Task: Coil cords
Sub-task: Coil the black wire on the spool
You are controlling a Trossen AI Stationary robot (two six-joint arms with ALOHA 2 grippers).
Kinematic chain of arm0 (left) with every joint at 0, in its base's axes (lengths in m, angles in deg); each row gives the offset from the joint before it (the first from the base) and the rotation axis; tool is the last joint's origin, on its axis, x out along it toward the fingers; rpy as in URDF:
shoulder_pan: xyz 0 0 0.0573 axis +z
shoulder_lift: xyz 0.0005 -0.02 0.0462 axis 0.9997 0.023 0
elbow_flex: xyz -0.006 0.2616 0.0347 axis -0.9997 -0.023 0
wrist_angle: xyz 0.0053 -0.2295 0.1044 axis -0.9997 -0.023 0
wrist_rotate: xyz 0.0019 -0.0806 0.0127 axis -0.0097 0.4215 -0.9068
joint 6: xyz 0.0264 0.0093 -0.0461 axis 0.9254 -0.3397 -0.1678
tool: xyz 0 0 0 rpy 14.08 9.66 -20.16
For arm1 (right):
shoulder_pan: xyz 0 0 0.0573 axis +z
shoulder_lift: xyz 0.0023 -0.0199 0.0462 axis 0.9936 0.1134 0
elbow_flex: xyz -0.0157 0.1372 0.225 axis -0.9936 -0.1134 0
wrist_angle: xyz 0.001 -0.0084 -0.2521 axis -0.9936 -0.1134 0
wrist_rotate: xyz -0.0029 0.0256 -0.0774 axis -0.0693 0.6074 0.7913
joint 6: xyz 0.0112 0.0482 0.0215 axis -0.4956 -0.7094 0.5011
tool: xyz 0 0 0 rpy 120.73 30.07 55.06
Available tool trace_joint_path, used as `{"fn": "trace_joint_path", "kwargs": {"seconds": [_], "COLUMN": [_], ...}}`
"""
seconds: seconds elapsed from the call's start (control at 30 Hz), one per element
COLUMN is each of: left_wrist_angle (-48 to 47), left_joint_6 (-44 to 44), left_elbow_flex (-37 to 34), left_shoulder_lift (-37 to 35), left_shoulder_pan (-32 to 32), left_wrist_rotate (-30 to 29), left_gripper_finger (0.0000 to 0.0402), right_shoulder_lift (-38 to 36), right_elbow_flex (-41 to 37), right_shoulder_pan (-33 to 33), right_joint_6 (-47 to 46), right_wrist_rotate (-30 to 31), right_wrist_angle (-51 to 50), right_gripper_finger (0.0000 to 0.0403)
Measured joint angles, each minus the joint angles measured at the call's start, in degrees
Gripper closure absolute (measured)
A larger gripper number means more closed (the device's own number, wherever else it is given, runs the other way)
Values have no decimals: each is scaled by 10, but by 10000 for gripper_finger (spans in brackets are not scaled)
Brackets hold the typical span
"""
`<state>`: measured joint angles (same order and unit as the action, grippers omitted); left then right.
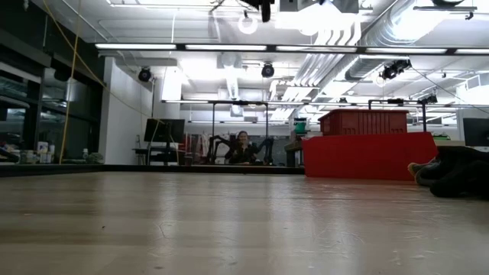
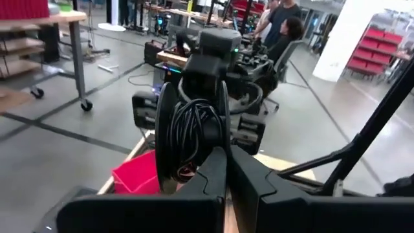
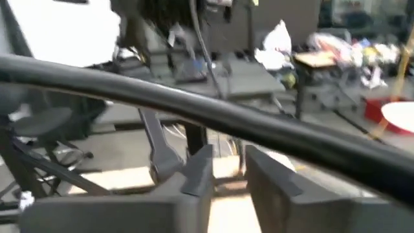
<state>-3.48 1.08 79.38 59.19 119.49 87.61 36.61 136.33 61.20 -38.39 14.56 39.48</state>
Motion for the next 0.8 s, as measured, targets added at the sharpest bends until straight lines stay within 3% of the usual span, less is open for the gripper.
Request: {"fn": "trace_joint_path", "kwargs": {"seconds": [0.17, 0.27, 0.4, 0.6, 0.7, 0.8], "left_wrist_angle": [21, 46, 76, 43, 18, 13], "left_joint_6": [33, 51, 67, 85, 102, 109], "left_elbow_flex": [0, 0, 0, 0, 0, 0], "left_shoulder_lift": [0, 0, 0, -15, -29, -38], "left_shoulder_pan": [0, 0, 0, 0, 0, 5], "left_wrist_rotate": [-32, -38, -37, -59, -137, -187], "left_gripper_finger": [398, 398, 397, 397, 397, 397], "right_shoulder_lift": [1, 9, 28, 15, -2, -8], "right_elbow_flex": [0, 0, 0, 0, 1, 1], "right_shoulder_pan": [11, 20, 22, 2, 1, 4], "right_joint_6": [11, 19, 26, 31, 45, 72], "right_wrist_rotate": [73, 126, 170, 151, 143, 138], "right_wrist_angle": [-73, -107, -111, -66, -133, -265], "right_gripper_finger": [231, 203, 198, 211, 214, 214]}}
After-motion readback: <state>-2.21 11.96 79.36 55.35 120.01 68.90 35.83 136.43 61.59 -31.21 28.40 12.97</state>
